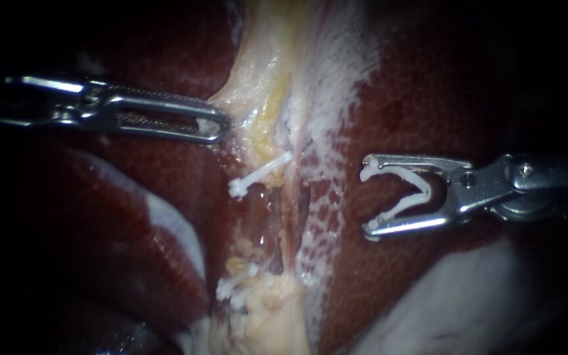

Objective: Clipping first clip right tube

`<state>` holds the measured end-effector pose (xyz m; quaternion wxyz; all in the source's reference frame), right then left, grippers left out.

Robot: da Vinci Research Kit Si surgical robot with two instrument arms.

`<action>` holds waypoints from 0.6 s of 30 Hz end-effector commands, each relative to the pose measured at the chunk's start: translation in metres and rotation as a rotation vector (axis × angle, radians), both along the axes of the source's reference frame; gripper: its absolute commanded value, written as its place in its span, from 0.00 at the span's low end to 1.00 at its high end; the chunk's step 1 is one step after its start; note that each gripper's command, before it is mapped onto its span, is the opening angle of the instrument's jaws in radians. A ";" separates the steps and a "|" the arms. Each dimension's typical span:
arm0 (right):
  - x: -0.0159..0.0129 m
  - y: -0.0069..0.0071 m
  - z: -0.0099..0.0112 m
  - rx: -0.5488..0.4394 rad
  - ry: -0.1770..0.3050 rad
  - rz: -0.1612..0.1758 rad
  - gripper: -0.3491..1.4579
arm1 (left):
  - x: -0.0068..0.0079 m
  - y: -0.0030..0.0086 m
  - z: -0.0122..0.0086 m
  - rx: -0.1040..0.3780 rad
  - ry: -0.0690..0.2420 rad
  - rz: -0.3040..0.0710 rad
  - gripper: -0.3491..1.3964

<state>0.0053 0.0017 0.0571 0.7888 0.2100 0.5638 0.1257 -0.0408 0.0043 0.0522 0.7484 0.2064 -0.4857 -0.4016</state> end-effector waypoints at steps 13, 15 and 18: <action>0.0025 -0.0034 0.0029 0.048 0.001 -0.009 0.52 | 0.0014 0.0005 -0.0006 0.006 -0.005 0.010 0.00; 0.0034 -0.0045 0.0039 0.073 0.003 -0.018 0.52 | 0.0021 0.0008 -0.0008 0.005 0.000 0.004 0.00; 0.0048 -0.0059 0.0052 0.098 0.000 -0.020 0.52 | 0.0031 0.0013 -0.0012 0.006 0.006 -0.003 0.00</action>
